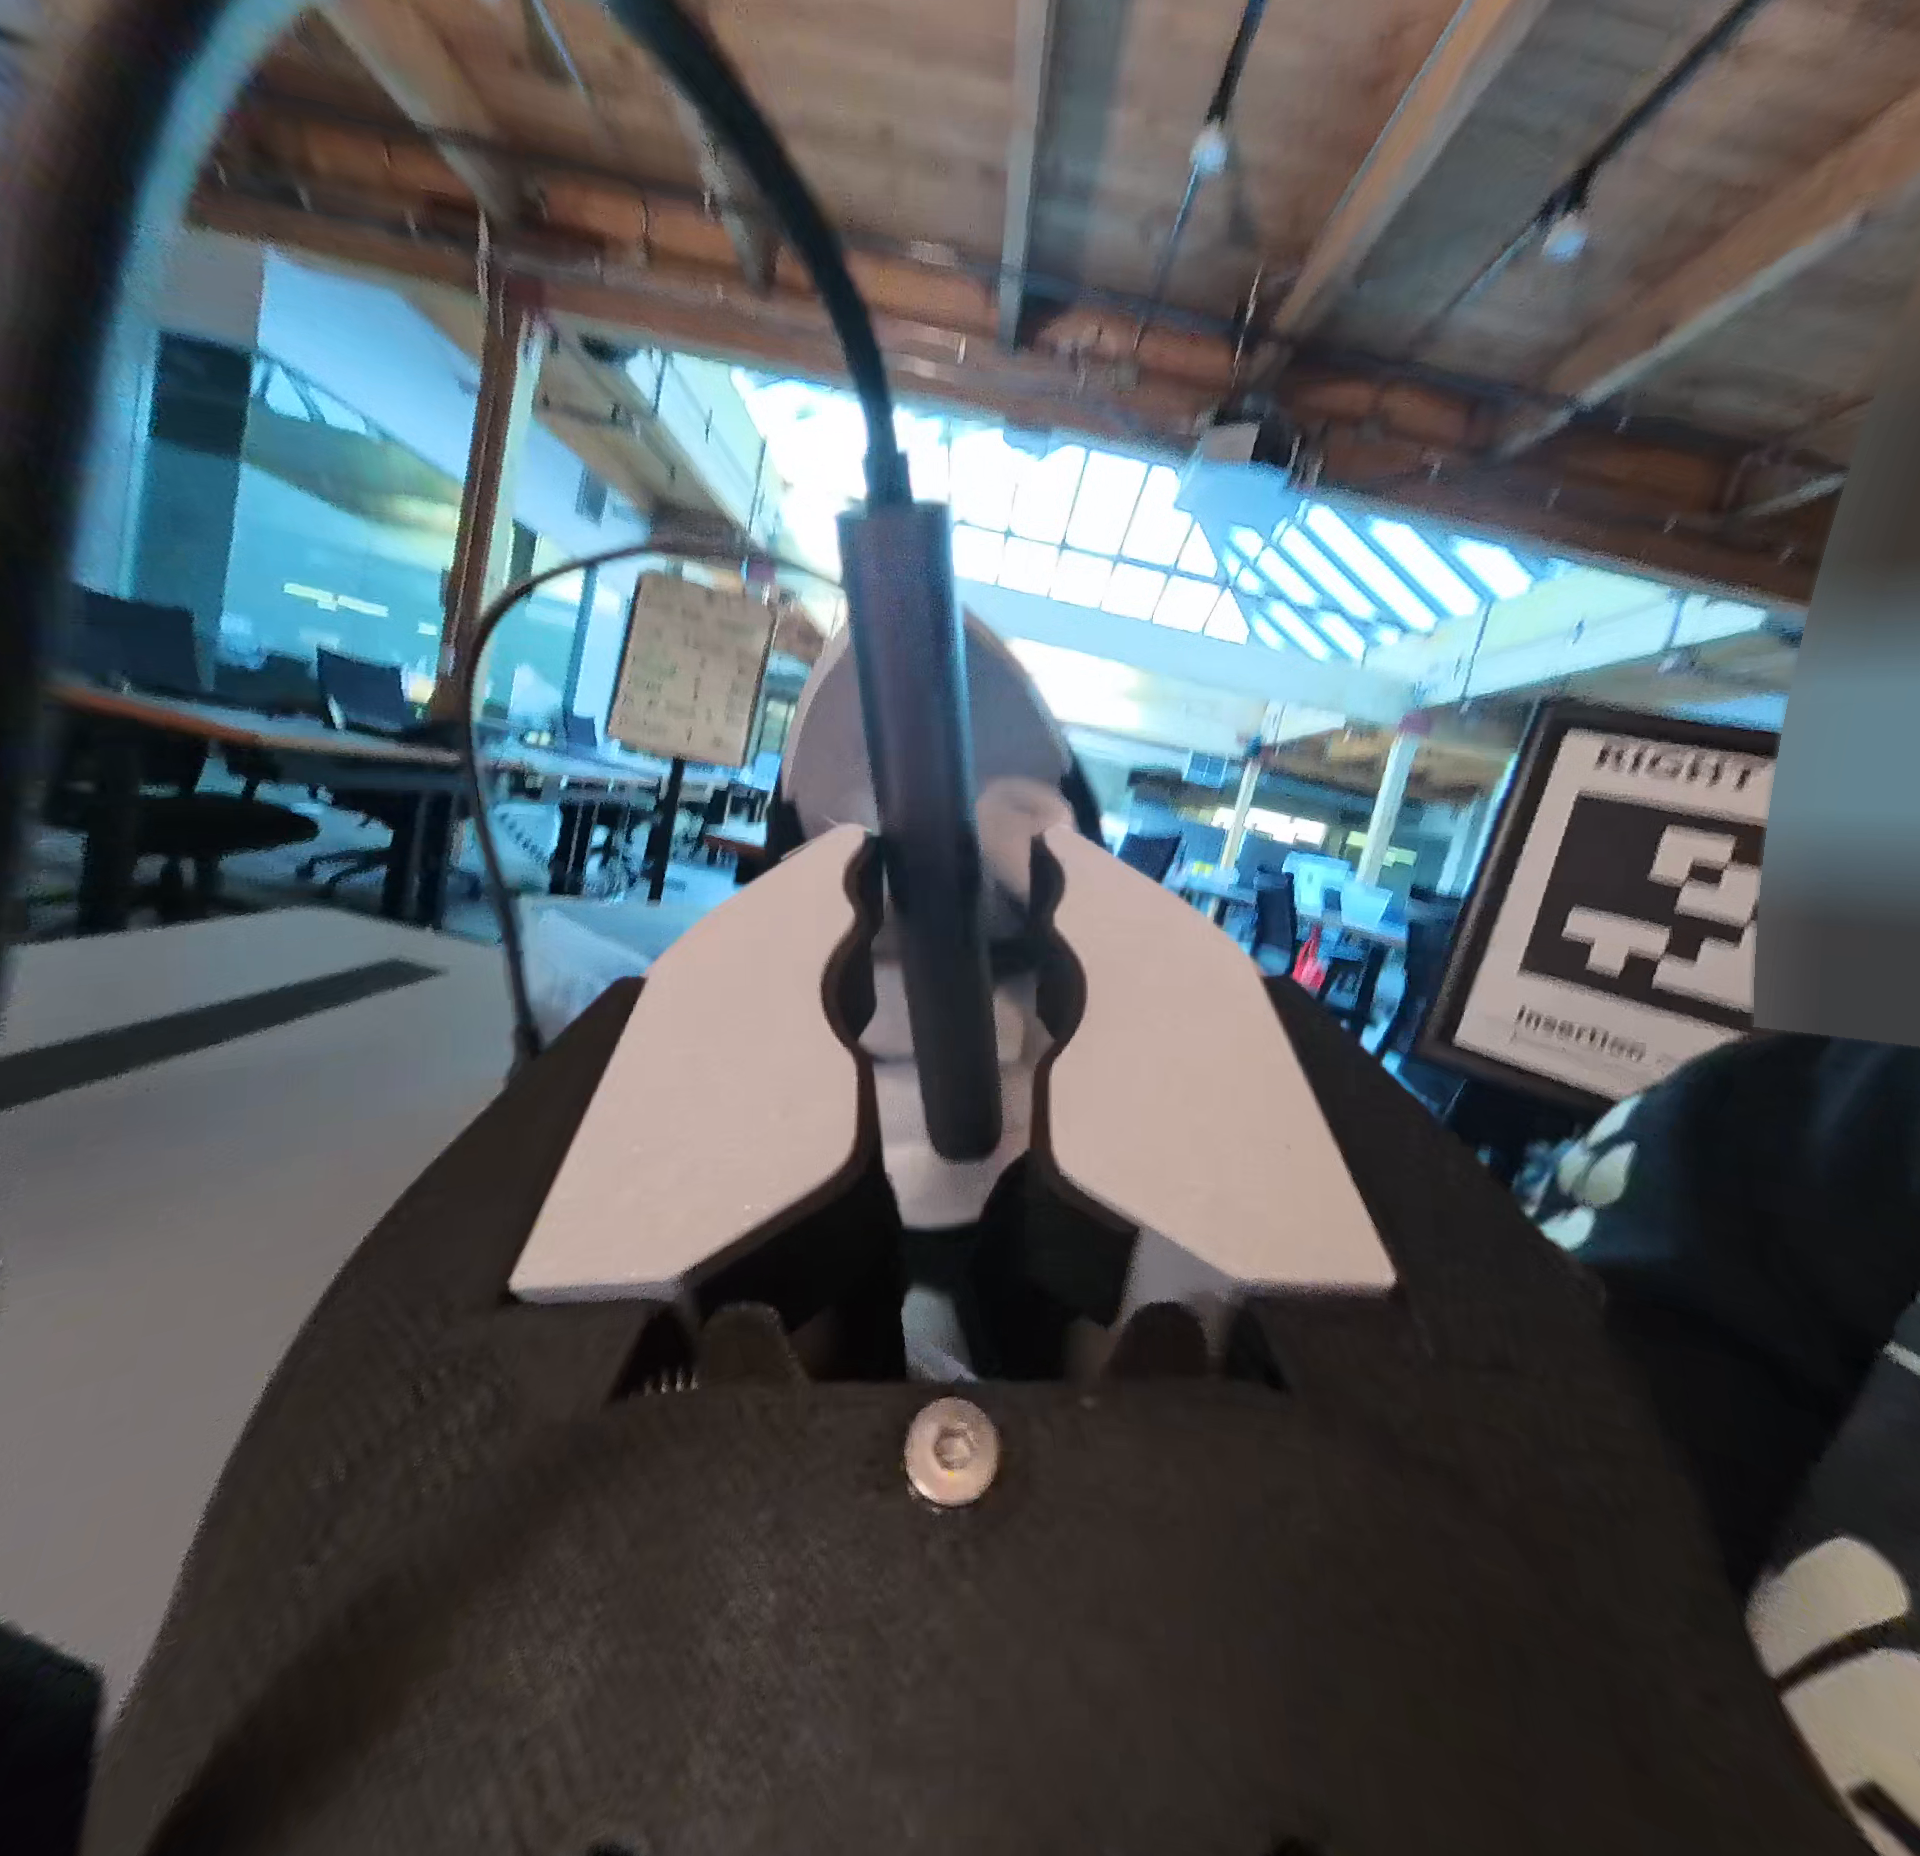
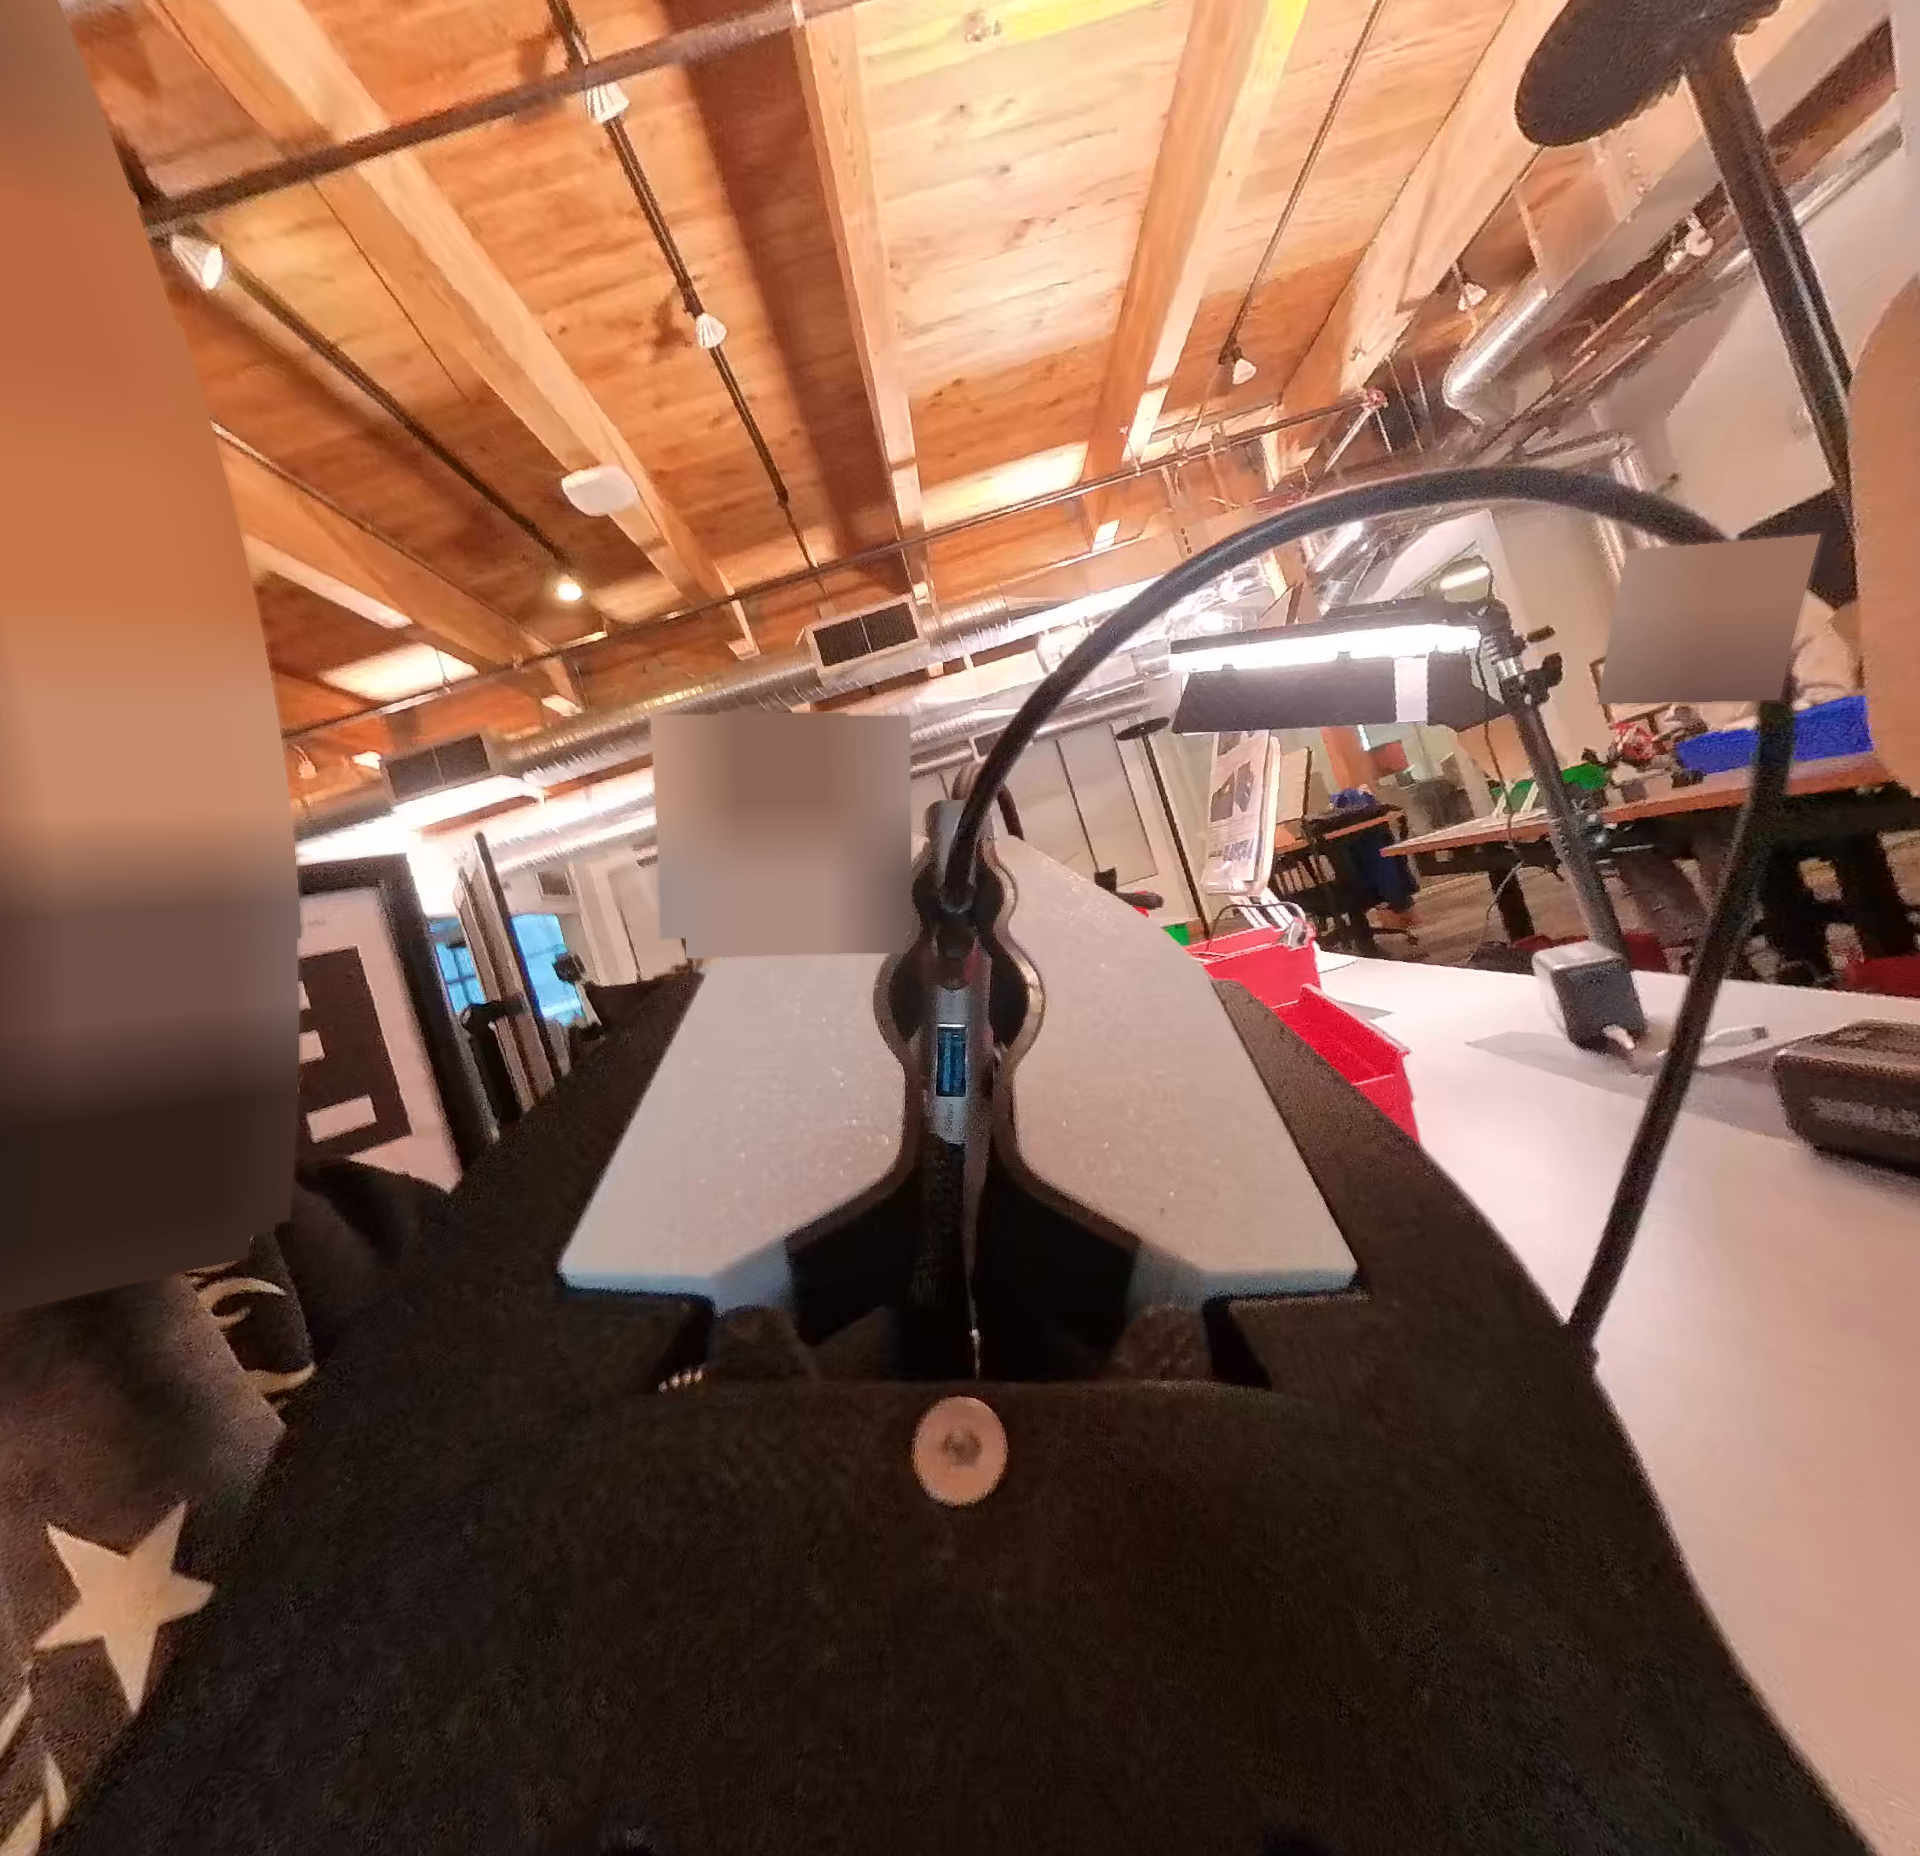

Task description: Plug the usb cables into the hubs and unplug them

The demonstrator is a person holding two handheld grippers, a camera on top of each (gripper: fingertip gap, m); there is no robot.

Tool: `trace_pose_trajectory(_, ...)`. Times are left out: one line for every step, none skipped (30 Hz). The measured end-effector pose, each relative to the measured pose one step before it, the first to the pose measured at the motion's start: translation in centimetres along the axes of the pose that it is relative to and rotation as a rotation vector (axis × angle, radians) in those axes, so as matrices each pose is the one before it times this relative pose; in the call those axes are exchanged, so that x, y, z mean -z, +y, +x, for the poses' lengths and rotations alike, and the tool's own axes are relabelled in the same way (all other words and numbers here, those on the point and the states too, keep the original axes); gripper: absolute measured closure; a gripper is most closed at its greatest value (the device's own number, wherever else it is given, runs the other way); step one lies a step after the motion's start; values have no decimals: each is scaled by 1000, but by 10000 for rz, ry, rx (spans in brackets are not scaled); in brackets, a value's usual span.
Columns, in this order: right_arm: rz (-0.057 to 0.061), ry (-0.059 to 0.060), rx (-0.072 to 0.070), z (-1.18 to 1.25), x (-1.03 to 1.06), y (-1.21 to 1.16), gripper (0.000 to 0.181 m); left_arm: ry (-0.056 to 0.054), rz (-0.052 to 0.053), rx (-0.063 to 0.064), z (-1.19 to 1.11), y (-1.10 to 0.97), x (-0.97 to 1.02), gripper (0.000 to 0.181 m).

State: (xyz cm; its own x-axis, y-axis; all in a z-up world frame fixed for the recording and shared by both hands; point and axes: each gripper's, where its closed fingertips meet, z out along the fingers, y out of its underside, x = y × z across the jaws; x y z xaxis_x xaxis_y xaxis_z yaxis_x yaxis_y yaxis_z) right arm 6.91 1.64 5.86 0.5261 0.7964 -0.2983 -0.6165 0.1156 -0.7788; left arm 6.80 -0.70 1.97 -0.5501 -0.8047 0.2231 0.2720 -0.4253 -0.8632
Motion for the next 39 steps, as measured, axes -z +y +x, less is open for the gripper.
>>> trace_pose_trajectory(76, 7, -239, 142, -125, 219, 175, 31, 305, 208, -33, -596, 228, 155)
trace_pose_trajectory(43, -35, -236, 75, -187, 314, 175, -61, 126, 164, -248, -360, 197, 157)
trace_pose_trajectory(27, 4, -203, 118, -220, 381, 175, -70, 59, 95, -247, -228, 243, 163)
trace_pose_trajectory(144, 32, -165, 105, -213, 239, 175, -2, 166, 87, -120, -268, 260, 164)
trace_pose_trajectory(247, 40, -190, 126, -134, 89, 175, 8, 188, 221, -112, -233, 188, 164)
trace_pose_trajectory(224, 45, -248, 157, -72, 66, 175, -7, 215, 349, -132, -239, 149, 164)
trace_pose_trajectory(146, 13, -255, 150, -28, 69, 175, 2, 231, 391, -158, -214, 134, 165)
trace_pose_trajectory(93, 20, -172, 152, -1, 81, 175, 38, 188, 426, -163, -176, 109, 165)
trace_pose_trajectory(77, 19, -68, 127, 8, 92, 174, 64, 187, 387, -128, -171, 113, 165)
trace_pose_trajectory(-13, 17, -48, 108, -33, 239, 172, 95, 221, 310, -59, -271, 107, 165)
trace_pose_trajectory(-89, 38, -40, 136, -103, 382, 170, 63, 271, 225, -34, -352, 146, 165)
trace_pose_trajectory(-27, 75, 41, 142, -129, 378, 170, 64, 203, 179, -6, -284, 128, 165)
trace_pose_trajectory(234, 125, 177, 108, -32, 105, 172, 68, 82, 119, 27, -122, 43, 165)
trace_pose_trajectory(385, 100, 172, 29, 47, -53, 173, 4, -24, 30, -30, 72, -29, 165)
trace_pose_trajectory(353, 65, 30, 13, 86, -52, 173, -8, -2, -34, -9, 99, -43, 165)
trace_pose_trajectory(296, 24, -24, -27, 101, -17, 173, -8, 83, -51, 8, 7, 5, 165)
trace_pose_trajectory(258, 14, 22, -22, 86, 27, 174, 21, 98, -76, 22, -7, 33, 165)
trace_pose_trajectory(225, 2, 126, -34, 63, 59, 174, 22, 131, -111, 13, -34, 49, 164)
trace_pose_trajectory(153, 61, 159, 49, 87, 75, 174, -46, 150, -111, -72, -61, 81, 165)
trace_pose_trajectory(53, 112, 164, 123, 83, 82, 175, -73, 97, -90, -119, -35, 97, 165)
trace_pose_trajectory(-33, 77, 145, 83, 59, 55, 174, -18, 38, -42, -57, -21, 48, 165)
trace_pose_trajectory(-21, -12, 167, -75, 21, 13, 174, 63, 61, -22, 74, -80, -22, 165)
trace_pose_trajectory(-3, -58, 125, -142, -11, -5, 174, 59, 56, -84, 143, -70, -25, 165)
trace_pose_trajectory(7, -29, 50, -86, -5, -3, 174, -18, 10, -98, 65, -27, -32, 164)
trace_pose_trajectory(14, 4, -45, 20, 16, -13, 175, -47, 10, -36, -6, -19, -12, 164)
trace_pose_trajectory(7, -19, -94, 28, 8, 28, 174, -1, 5, 46, 4, -16, 17, 164)
trace_pose_trajectory(10, -24, -102, 0, 1, 60, 174, 34, 9, 106, -2, -30, 68, 165)
trace_pose_trajectory(4, -9, -89, 4, -16, 92, 174, 43, 11, 149, -8, -35, 98, 165)
trace_pose_trajectory(3, -10, -79, -13, -13, 91, 174, 42, 13, 140, -2, -59, 76, 164)
trace_pose_trajectory(10, -4, -69, 19, -34, 73, 173, -14, -10, 68, -51, -52, 54, 165)
trace_pose_trajectory(24, -23, -72, 21, 7, 5, 173, -44, -60, 14, -41, 32, 0, 164)
trace_pose_trajectory(50, -105, -75, -67, 23, -53, 171, -67, -103, -9, -46, 115, -68, 164)
trace_pose_trajectory(6, -77, -79, -35, 35, -6, 169, -72, -131, -36, -24, 182, -76, 165)
trace_pose_trajectory(-57, -35, -35, -8, -11, 76, 168, -62, -137, -76, -6, 216, -60, 165)
trace_pose_trajectory(13, 42, 56, 39, 37, -17, 173, 37, -76, -105, 110, 144, -63, 165)
trace_pose_trajectory(53, 27, 103, -18, 50, -69, 174, -20, -75, -87, 6, 113, -52, 165)
trace_pose_trajectory(45, 70, 114, 24, 52, -39, 174, -7, -49, -44, -18, 63, -26, 165)
trace_pose_trajectory(40, 23, 88, -28, 23, 7, 174, 66, 4, -13, 59, -23, 19, 165)
trace_pose_trajectory(4, 16, 41, -16, 3, 56, 174, 45, 56, 20, 10, -95, 49, 165)
